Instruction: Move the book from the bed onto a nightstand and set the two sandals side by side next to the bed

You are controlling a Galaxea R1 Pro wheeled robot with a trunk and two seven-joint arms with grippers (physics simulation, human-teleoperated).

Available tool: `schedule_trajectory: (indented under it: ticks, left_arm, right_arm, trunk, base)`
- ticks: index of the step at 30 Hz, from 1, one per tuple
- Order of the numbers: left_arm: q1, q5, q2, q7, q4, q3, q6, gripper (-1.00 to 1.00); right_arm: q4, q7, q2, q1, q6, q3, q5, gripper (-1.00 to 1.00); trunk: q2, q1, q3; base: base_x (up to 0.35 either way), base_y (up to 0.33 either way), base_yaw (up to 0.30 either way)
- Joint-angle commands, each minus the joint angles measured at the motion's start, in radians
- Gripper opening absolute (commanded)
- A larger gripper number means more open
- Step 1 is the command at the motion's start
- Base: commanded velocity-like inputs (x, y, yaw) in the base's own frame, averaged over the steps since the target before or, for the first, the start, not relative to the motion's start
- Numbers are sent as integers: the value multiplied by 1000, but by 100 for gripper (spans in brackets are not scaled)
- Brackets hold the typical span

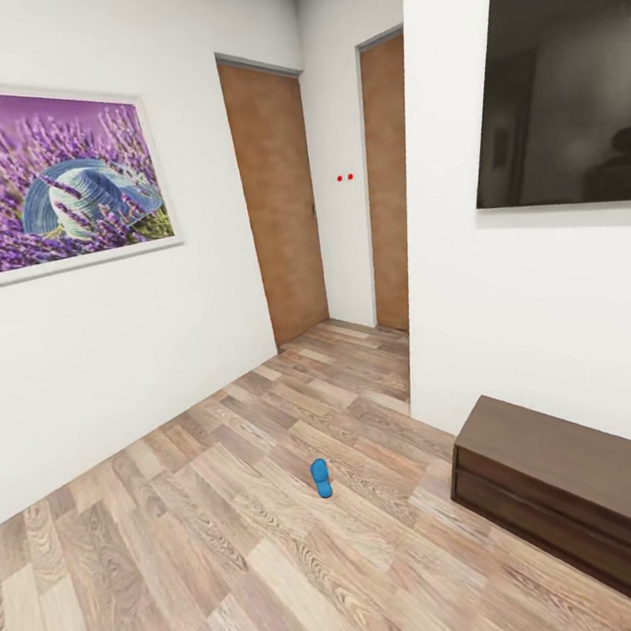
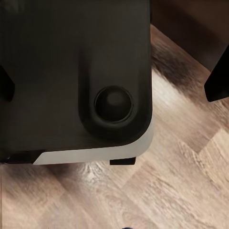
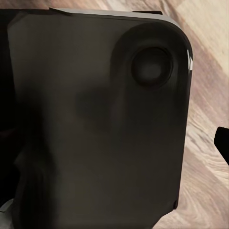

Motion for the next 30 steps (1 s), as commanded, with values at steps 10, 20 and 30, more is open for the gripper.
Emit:
schedule_trajectory:
  ticks: [10, 20, 30]
  left_arm:
    - [0, 0, 0, -1, 1, 0, -3, 100]
    - [0, 0, 0, -1, 1, 0, -3, 100]
    - [0, 0, -1, -1, 0, 0, -3, 100]
  right_arm:
    - [1, 0, 1, -1, -3, 0, 0, 100]
    - [-1, 0, 0, -1, -3, 0, 0, 100]
    - [-1, 0, 0, -1, -3, 1, 0, 100]
  trunk:
    - [-1, 0, -1]
    - [-1, 0, -1]
    - [-1, 0, -1]
  base:
    - [0, 1, -50]
    - [3, 0, -7]
    - [77, 8, -1]
